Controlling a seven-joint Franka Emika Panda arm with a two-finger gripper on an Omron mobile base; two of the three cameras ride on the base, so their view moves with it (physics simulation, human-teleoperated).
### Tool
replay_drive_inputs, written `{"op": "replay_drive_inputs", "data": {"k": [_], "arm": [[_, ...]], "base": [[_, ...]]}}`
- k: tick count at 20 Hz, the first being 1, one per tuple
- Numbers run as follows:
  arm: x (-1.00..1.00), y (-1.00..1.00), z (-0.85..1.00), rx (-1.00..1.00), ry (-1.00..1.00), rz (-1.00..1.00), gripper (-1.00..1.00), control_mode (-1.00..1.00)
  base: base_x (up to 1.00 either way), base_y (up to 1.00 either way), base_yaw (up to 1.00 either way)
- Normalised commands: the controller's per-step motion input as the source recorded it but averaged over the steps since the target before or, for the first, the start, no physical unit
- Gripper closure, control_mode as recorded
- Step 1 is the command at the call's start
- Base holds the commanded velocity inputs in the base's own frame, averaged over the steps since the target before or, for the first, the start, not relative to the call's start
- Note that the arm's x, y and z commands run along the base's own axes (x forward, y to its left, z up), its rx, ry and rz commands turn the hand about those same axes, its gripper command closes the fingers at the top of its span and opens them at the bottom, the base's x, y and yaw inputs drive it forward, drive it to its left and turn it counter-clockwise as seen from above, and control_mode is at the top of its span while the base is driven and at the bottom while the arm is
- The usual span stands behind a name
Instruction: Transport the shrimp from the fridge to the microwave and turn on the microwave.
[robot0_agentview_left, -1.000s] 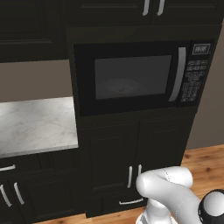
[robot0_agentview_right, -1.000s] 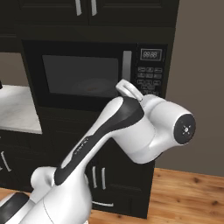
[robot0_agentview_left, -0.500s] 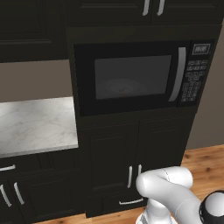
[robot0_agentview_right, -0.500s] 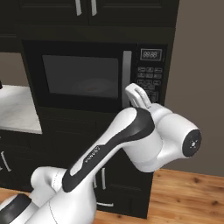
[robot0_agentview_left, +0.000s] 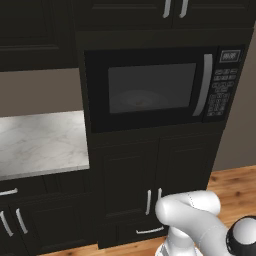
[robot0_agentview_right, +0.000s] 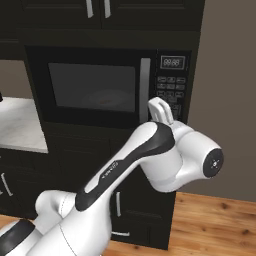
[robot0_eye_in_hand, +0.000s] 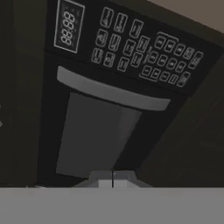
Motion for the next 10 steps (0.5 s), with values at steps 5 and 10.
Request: {"op": "replay_drive_inputs", "data": {"k": [5,10], "arm": [[0.22,-0.02,-0.24,0.16,0.01,0.00,1.00,-1.00],[0.32,-0.04,-0.18,0.12,0.06,0.00,1.00,-1.00]], "base": [[0.00,0.00,0.00],[0.00,0.00,0.00]]}}
